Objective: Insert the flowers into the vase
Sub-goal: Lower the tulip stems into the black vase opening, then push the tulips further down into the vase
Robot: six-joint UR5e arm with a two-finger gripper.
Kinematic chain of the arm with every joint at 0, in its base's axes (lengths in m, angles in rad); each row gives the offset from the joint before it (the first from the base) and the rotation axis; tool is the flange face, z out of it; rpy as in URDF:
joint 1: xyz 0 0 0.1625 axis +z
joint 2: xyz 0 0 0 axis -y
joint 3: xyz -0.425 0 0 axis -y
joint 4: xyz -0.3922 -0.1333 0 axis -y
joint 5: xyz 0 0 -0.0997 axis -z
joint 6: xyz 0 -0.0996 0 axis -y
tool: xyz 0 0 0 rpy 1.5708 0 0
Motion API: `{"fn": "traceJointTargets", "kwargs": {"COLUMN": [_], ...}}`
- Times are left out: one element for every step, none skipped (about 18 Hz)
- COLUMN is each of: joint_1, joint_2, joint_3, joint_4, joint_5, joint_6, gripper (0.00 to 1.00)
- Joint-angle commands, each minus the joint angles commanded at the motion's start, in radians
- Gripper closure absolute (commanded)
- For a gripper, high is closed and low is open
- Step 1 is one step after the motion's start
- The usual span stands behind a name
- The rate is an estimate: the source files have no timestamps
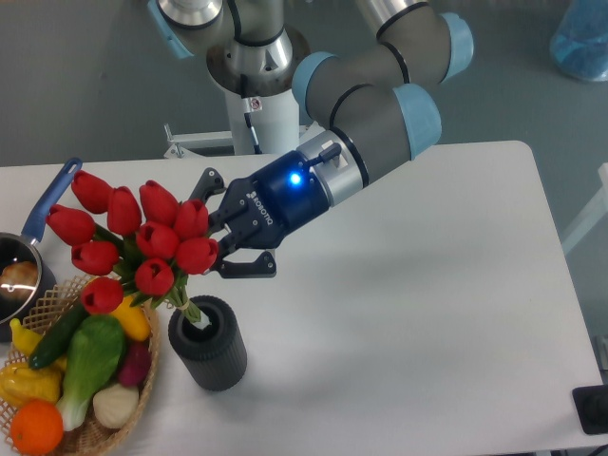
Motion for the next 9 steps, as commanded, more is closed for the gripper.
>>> {"fn": "traceJointTargets", "kwargs": {"joint_1": [-0.003, -0.005, -0.006, -0.006, -0.006, -0.006, -0.006, -0.006, -0.006], "joint_2": [-0.011, -0.014, -0.014, -0.014, -0.014, -0.014, -0.015, -0.017, -0.021], "joint_3": [-0.002, -0.006, -0.023, -0.038, -0.054, -0.066, -0.077, -0.083, -0.084], "joint_4": [0.000, 0.002, 0.005, 0.009, 0.012, 0.012, 0.014, 0.014, 0.014], "joint_5": [0.002, 0.002, 0.003, 0.003, 0.003, 0.003, 0.003, 0.005, 0.005], "joint_6": [0.002, 0.006, 0.014, 0.029, 0.043, 0.055, 0.067, 0.081, 0.089], "gripper": [1.00, 1.00, 1.00, 1.00, 1.00, 1.00, 1.00, 1.00, 1.00]}}
